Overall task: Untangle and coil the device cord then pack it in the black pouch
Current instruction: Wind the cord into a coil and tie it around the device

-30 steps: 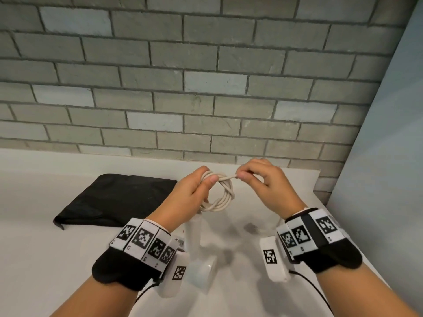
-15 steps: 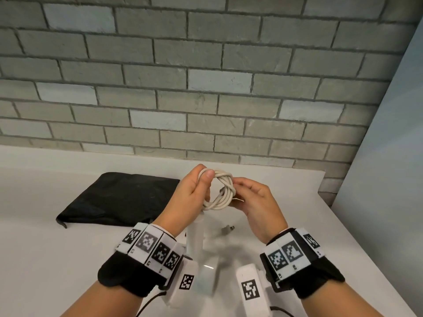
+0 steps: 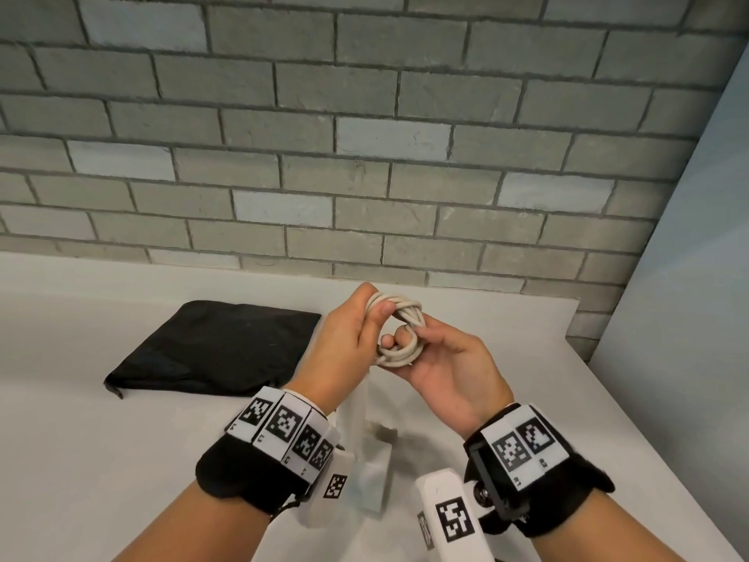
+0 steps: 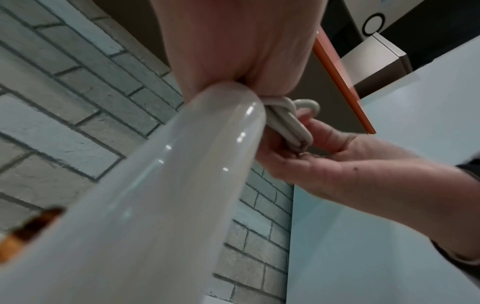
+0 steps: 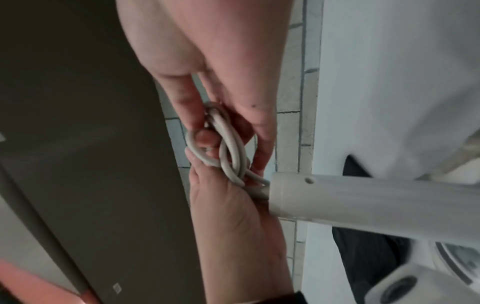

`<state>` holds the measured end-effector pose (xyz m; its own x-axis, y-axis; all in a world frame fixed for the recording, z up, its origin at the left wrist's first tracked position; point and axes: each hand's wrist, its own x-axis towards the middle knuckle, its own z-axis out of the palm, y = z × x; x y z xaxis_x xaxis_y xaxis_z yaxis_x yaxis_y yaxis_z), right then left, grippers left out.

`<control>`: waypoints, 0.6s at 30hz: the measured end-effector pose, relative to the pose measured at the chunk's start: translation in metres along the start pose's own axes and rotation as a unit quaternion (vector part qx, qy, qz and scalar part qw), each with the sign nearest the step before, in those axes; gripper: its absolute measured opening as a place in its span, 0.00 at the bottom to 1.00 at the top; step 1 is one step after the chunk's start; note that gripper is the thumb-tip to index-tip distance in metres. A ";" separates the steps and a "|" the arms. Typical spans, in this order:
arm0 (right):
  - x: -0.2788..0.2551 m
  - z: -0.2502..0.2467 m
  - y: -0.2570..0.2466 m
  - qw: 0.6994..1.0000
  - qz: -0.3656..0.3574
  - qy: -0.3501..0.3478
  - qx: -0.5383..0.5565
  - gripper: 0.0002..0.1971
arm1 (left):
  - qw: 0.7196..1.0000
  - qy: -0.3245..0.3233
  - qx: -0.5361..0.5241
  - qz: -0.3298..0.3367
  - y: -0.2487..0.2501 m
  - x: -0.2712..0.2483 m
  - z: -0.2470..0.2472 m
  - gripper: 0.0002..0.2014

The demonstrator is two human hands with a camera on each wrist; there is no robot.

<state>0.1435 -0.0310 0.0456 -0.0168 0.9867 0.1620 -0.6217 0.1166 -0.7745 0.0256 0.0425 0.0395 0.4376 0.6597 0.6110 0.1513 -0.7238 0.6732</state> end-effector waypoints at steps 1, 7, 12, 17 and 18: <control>0.000 0.001 0.000 1.000 -0.003 0.003 -0.014 0.12 | 1.000 0.000 -0.002 0.003 0.002 0.000 0.001 0.16; 0.004 0.006 0.005 0.972 -0.045 0.088 -0.213 0.20 | 1.000 0.022 0.003 0.011 0.002 0.000 0.004 0.13; -0.005 -0.002 -0.001 0.944 -0.003 0.147 -0.294 0.18 | 0.998 0.030 0.037 0.030 0.002 -0.001 0.006 0.15; -0.017 -0.011 -0.015 0.940 0.032 0.150 -0.304 0.05 | 0.999 0.037 0.033 0.020 0.003 0.004 0.008 0.14; -0.018 -0.013 -0.016 0.947 0.020 0.152 -0.282 0.07 | 0.998 0.040 0.032 0.021 0.003 0.005 0.009 0.13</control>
<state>0.1641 -0.0489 0.0473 0.2487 0.9686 0.0085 -0.1068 0.0361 -0.9936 0.0362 0.0420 0.0403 0.3723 0.6404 0.6718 0.1922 -0.7613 0.6193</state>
